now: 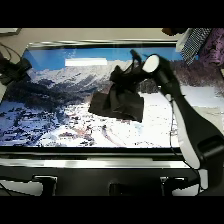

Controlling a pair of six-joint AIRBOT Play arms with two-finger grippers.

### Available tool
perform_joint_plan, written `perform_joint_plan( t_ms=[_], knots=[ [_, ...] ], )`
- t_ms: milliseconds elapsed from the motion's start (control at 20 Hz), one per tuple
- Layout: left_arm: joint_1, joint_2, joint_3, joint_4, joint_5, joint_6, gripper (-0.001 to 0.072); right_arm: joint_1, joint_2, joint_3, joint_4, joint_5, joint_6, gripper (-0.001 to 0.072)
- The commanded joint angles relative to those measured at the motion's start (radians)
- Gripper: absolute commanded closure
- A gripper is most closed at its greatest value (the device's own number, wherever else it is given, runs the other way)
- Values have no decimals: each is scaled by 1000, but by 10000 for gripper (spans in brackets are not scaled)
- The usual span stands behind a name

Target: Fold the clothes and pants, and hang the long-sleeved shirts on hangers.

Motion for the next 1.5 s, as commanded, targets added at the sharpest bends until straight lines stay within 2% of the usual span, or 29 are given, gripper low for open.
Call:
perform_joint_plan(
  t_ms=[0, 150, 200, 250, 300, 350, 450, 500, 650, 800, 850, 900, 1000, 1100, 1250, 1450],
  knots=[
    [59, 18, -43, 17, -14, 15, 688, 86, -93, 1, 56, -111, 45, 682],
    [45, 16, -86, 13, -4, 15, 688, 105, -129, 1, 63, -176, 45, 677],
    [38, 16, -99, 13, 2, 15, 688, 106, -134, 1, 74, -209, 44, 611],
    [29, 16, -113, 13, 8, 15, 689, 106, -135, 1, 99, -247, 43, 479],
    [23, 16, -125, 13, 13, 15, 688, 106, -135, 1, 146, -293, 37, 295],
    [17, 15, -135, 13, 14, 15, 688, 106, -132, 2, 211, -336, -8, 195],
    [2, 13, -141, 13, 16, 15, 688, 106, -123, 27, 321, -389, -128, 180],
    [-6, 13, -141, 13, 17, 15, 688, 105, -117, 52, 328, -396, -154, 159],
    [-34, 13, -141, 13, 16, 14, 688, 58, -85, 110, 313, -370, -156, 159],
    [-56, 14, -141, 13, 16, 15, 687, -100, -27, 121, 311, -203, -171, 158],
    [-59, 14, -141, 13, 14, 15, 688, -175, -12, 121, 305, -107, -191, 147],
    [-60, 14, -141, 13, 13, 16, 688, -246, -3, 121, 286, -12, -202, 89],
    [-60, 14, -141, 13, 12, 35, 687, -381, -2, 110, 220, 170, -248, 81],
    [-60, 14, -141, 13, 12, 38, 688, -472, -2, 49, 172, 241, -285, 62],
    [-60, 13, -141, 13, 13, 38, 687, -523, -2, -119, 171, 216, -376, 60],
    [-60, 13, -141, 13, 13, 38, 688, -520, -11, -379, 218, 111, -497, 60]
  ],
)
